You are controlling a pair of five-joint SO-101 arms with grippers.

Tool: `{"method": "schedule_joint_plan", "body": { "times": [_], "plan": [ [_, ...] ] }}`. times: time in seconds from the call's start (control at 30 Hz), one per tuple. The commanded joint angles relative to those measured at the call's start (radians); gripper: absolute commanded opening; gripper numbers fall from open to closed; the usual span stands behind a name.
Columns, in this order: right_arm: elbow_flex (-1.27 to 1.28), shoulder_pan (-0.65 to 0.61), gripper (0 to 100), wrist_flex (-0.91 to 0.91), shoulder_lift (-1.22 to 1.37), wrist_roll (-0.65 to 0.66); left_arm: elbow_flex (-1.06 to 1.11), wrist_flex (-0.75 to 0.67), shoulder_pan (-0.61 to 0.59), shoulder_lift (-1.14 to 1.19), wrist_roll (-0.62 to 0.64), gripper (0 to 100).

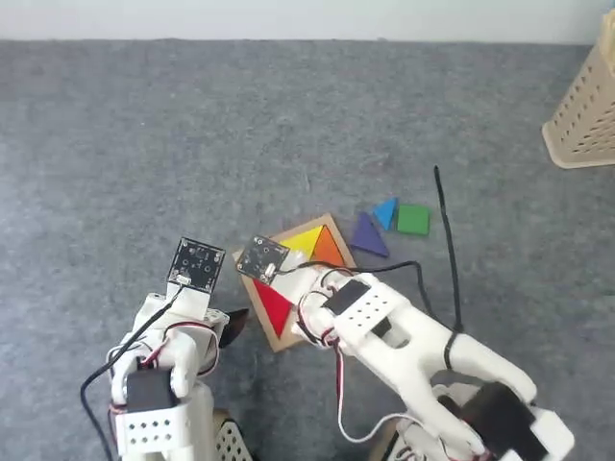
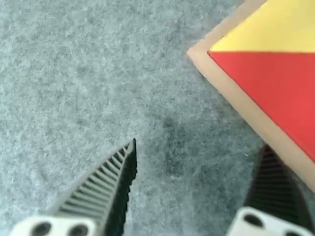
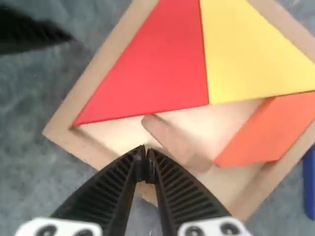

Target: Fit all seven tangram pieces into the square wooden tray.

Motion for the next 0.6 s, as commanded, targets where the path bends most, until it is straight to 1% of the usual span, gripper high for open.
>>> {"method": "schedule_joint_plan", "body": {
  "times": [0.0, 0.07, 0.17, 0.3, 0.4, 0.43, 0.5, 0.57],
  "plan": [
    [-0.015, 0.010, 0.7, 0.038, -0.134, 0.017, -0.005, 0.000, 0.005, -0.014, -0.005, 35],
    [-0.017, 0.012, 0.7, 0.039, -0.206, 0.014, -0.005, 0.000, 0.005, -0.014, -0.005, 35],
    [-0.020, 0.013, 0.7, 0.035, -0.275, -0.041, -0.005, 0.000, 0.005, -0.014, -0.005, 35],
    [-0.020, 0.015, 0.7, 0.030, -0.278, -0.061, -0.005, 0.000, 0.005, -0.014, -0.005, 35],
    [-0.038, 0.039, 1.1, 0.039, -0.278, -0.064, -0.005, 0.000, 0.005, -0.014, -0.005, 35],
    [-0.046, 0.062, 2.4, 0.048, -0.278, -0.084, -0.005, 0.000, 0.005, -0.014, -0.005, 35],
    [-0.075, 0.119, 9.8, 0.094, -0.278, -0.167, -0.005, 0.000, 0.005, -0.014, -0.005, 35],
    [-0.114, 0.150, 15.9, 0.162, -0.278, -0.229, -0.005, 0.000, 0.005, -0.014, -0.005, 35]
  ]
}}
